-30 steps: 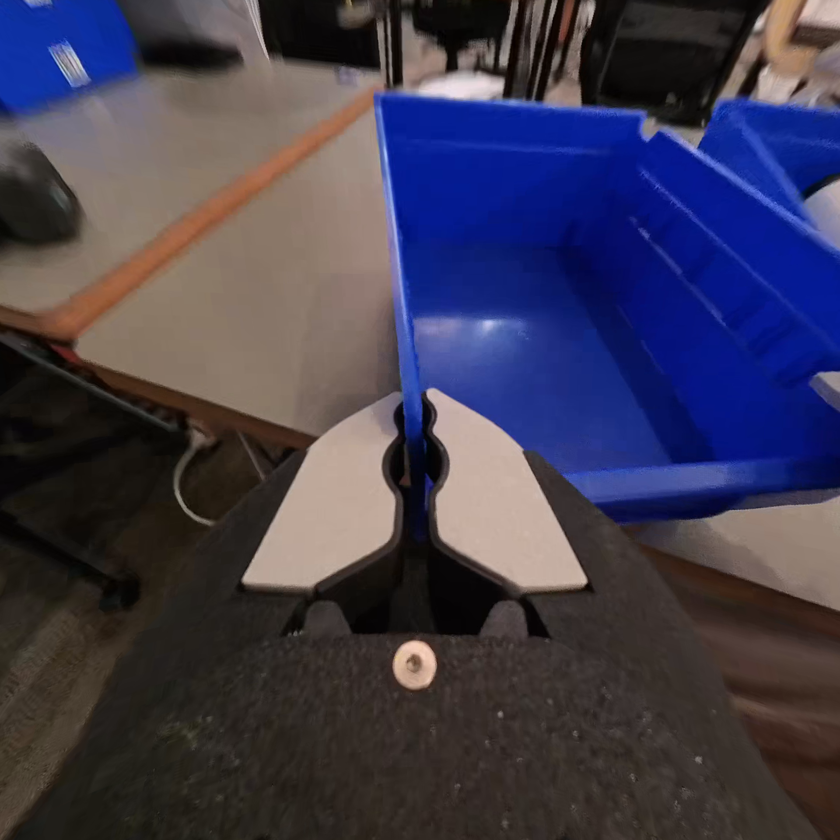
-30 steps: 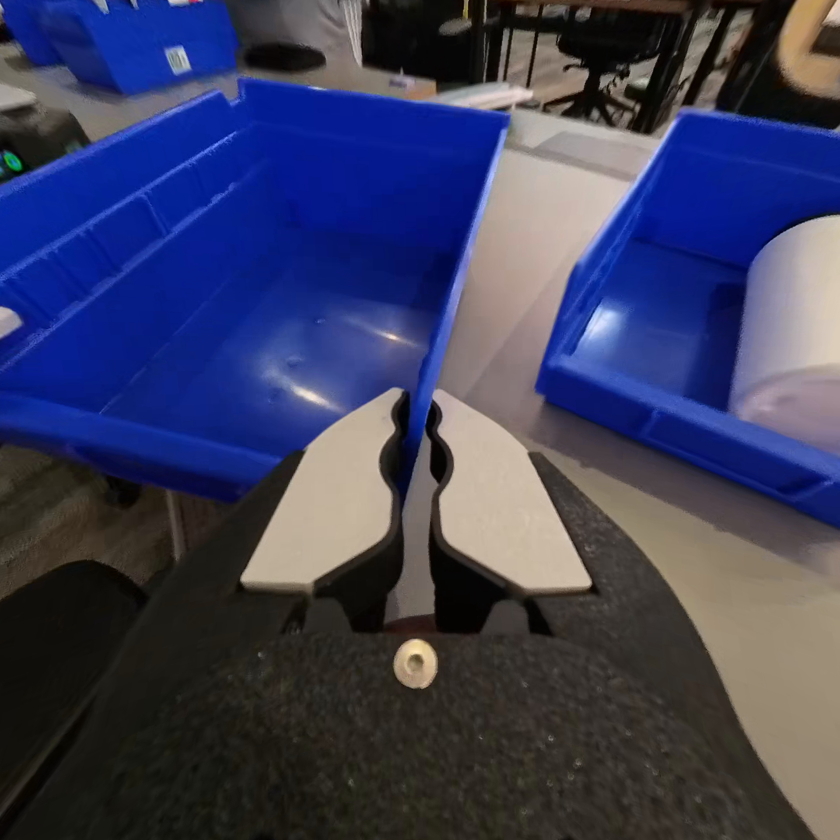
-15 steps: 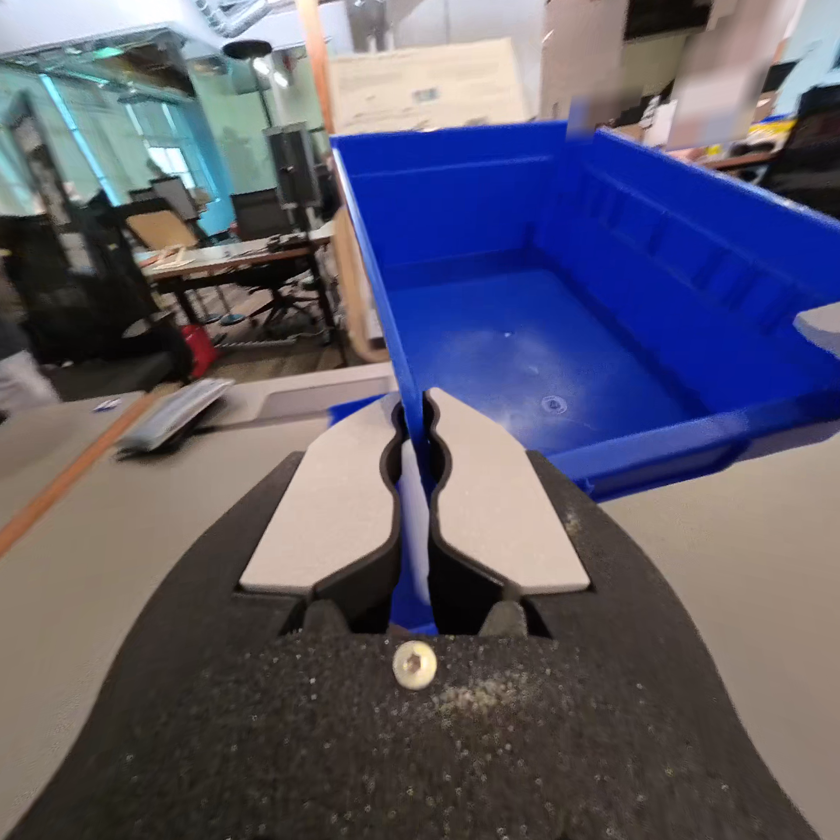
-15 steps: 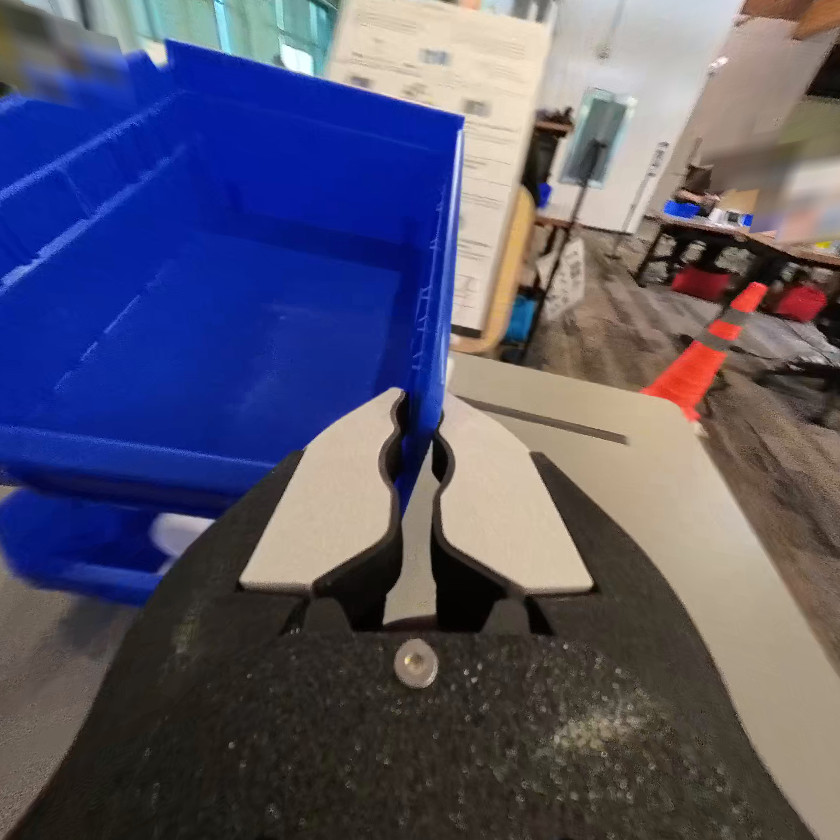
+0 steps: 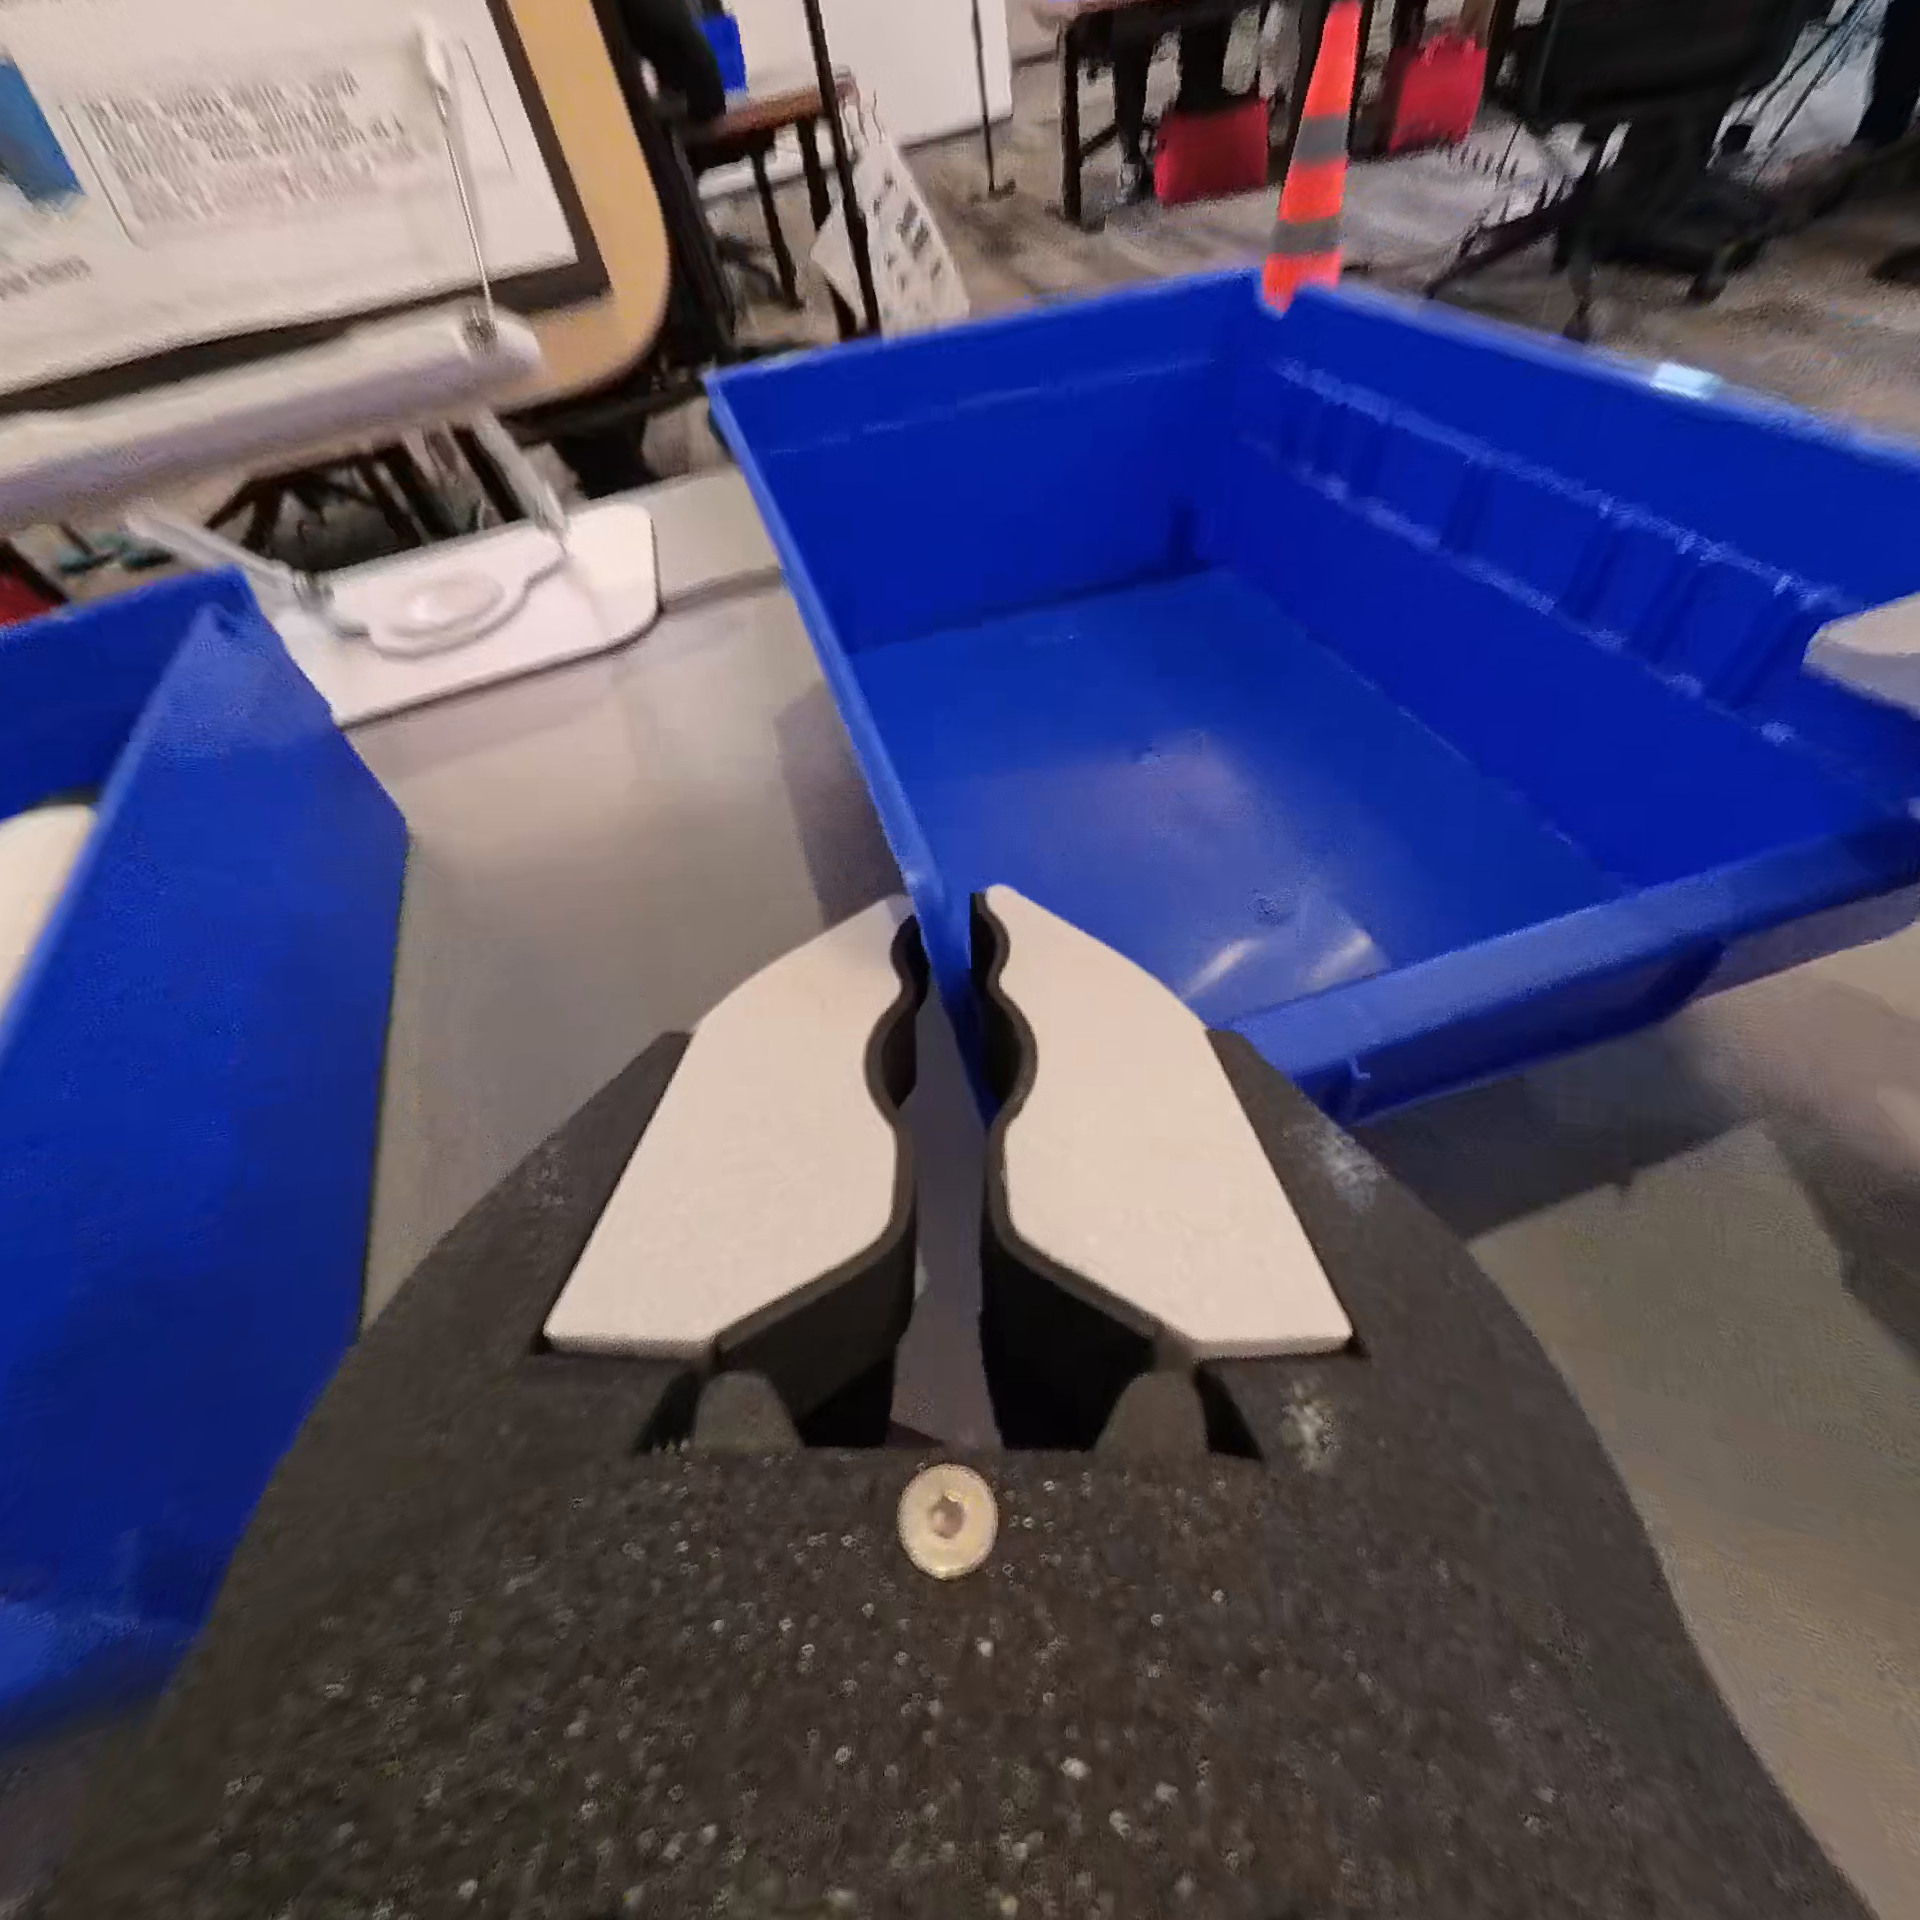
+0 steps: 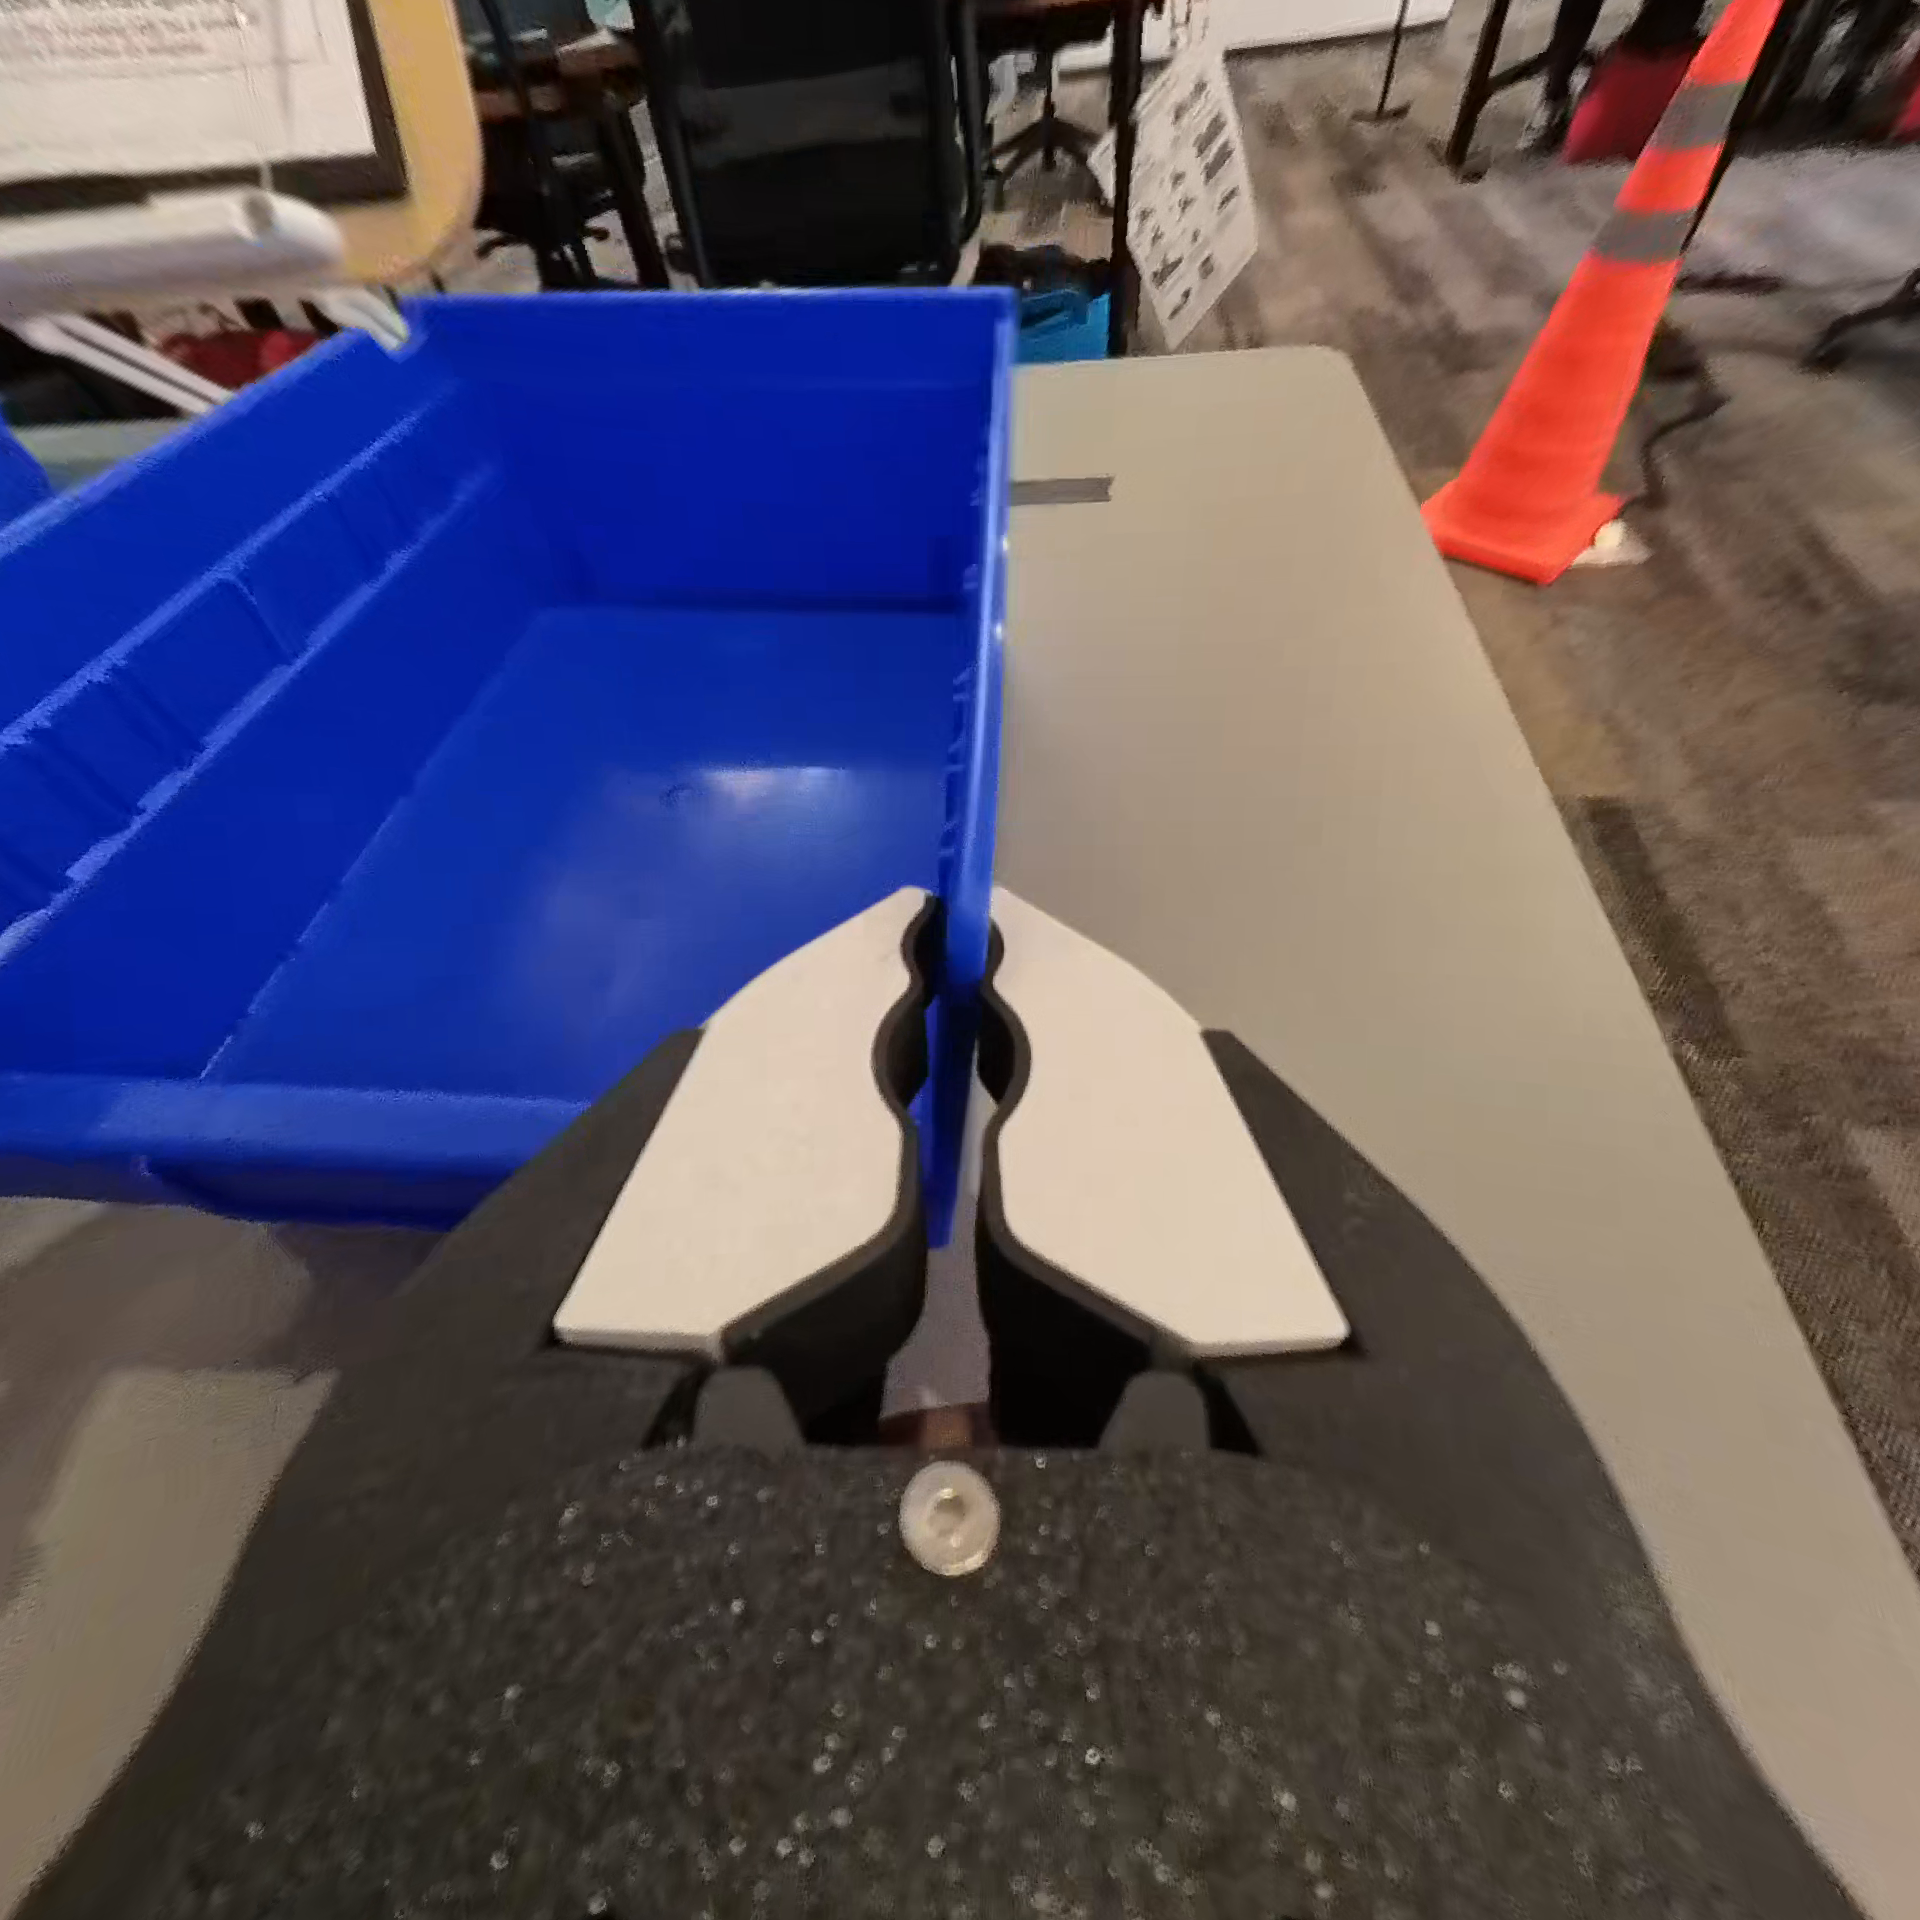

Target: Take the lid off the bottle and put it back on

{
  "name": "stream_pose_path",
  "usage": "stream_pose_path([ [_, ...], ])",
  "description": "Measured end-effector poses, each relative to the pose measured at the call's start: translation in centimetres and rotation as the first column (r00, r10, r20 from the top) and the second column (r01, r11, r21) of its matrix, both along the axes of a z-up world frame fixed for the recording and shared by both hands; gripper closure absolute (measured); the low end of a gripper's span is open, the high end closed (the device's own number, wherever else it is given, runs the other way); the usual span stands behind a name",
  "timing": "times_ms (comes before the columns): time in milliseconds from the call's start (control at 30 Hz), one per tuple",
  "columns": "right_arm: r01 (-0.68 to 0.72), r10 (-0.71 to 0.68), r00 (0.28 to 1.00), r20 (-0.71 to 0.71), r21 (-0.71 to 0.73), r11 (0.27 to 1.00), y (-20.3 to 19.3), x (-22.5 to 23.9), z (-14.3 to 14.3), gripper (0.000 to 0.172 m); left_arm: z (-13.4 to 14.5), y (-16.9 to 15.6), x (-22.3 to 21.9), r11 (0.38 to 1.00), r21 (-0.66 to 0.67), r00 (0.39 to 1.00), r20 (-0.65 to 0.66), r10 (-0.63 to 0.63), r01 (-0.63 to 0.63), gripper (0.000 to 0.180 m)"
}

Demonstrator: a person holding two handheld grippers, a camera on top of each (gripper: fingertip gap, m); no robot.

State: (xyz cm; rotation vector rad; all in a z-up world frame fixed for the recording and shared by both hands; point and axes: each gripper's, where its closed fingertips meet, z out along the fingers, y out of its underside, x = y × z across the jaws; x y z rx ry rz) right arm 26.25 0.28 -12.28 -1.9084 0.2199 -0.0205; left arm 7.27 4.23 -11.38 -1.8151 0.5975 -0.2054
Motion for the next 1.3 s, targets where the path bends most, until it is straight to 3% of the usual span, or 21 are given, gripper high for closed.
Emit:
stream_pose_path([
  [133, 0.008, -0.008, 0.997, 0.074, -0.005, 1.000, 0.5, -0.5, -0.5, 0.165, -2.0, -0.1, -0.5, 0.997, -0.069, 0.999, 0.003, -0.046, 0.046, 0.172],
  [233, -0.144, 0.143, 0.988, -0.048, -0.011, 0.990, 0.3, -3.3, -0.4, 0.129, -2.7, 0.0, -0.7, 0.979, -0.178, 0.993, -0.049, -0.110, 0.100, 0.160],
  [267, -0.192, 0.191, 0.980, -0.057, -0.009, 0.981, 0.1, -4.1, -0.4, 0.126, -2.7, 0.0, -0.8, 0.970, -0.211, 0.991, -0.035, -0.128, 0.118, 0.151],
  [367, -0.142, 0.147, 0.987, 0.063, -0.078, 0.987, 0.1, -2.9, -0.9, 0.150, -2.7, -0.4, -0.6, 0.947, -0.255, 0.979, -0.005, -0.202, 0.194, 0.145],
  [467, -0.116, 0.120, 0.992, 0.045, -0.091, 0.989, 0.3, -2.8, -0.5, 0.136, -2.4, -0.7, -1.1, 0.946, -0.236, 0.967, -0.068, -0.246, 0.224, 0.145],
  [533, -0.076, 0.076, 0.995, 0.058, -0.018, 0.997, 0.2, -2.6, 1.8, 0.125, -0.5, -1.3, -2.6, 0.945, -0.215, 0.962, -0.057, -0.266, 0.248, 0.137],
  [633, -0.028, 0.011, 0.995, 0.101, 0.174, 0.984, -0.6, -2.7, 7.2, 0.124, 4.5, -2.0, -7.0, 0.945, -0.119, 0.952, 0.036, -0.303, 0.305, 0.135],
  [700, -0.023, -0.009, 0.994, 0.109, 0.288, 0.957, -0.8, -3.7, 10.3, 0.124, 7.8, -1.4, -11.7, 0.961, -0.027, 0.958, 0.085, -0.274, 0.277, 0.136],
  [833, -0.185, 0.162, 0.982, 0.095, 0.350, 0.918, 1.0, -11.8, 12.4, 0.124, 7.8, 1.7, -22.7, 0.995, -0.002, 0.994, 0.039, -0.098, 0.098, 0.129],
  [933, -0.466, 0.455, 0.883, 0.116, 0.338, 0.818, 2.5, -23.3, 11.0, 0.116, 5.6, 4.1, -30.3, 0.999, 0.001, 0.999, 0.017, 0.045, -0.045, 0.125],
  [1000, -0.570, 0.559, 0.821, 0.115, 0.234, 0.788, 3.4, -30.0, 7.5, 0.107, 3.4, 4.9, -33.5, 0.994, -0.052, 0.994, 0.041, 0.100, -0.098, 0.121],
  [1100, -0.489, 0.479, 0.869, 0.125, 0.076, 0.869, 5.1, -34.2, 2.3, 0.100, 0.4, 5.2, -34.9, 0.984, -0.153, 0.992, 0.073, 0.102, -0.090, 0.120],
  [1200, -0.368, 0.370, 0.928, 0.043, -0.040, 0.929, 6.0, -35.3, -1.3, 0.111, -1.4, 5.7, -34.8, 0.975, -0.207, 0.993, 0.066, 0.100, -0.084, 0.134],
  [1267, -0.350, 0.353, 0.936, -0.002, -0.120, 0.929, 6.1, -36.2, -2.4, 0.126, -2.3, 5.8, -34.6, 0.969, -0.236, 0.993, 0.074, 0.097, -0.077, 0.158],
  [1300, -0.327, 0.332, 0.943, 0.014, -0.129, 0.936, 6.2, -36.1, -2.5, 0.150, -2.2, 6.0, -34.7, 0.967, -0.236, 0.989, 0.086, 0.117, -0.094, 0.166],
])
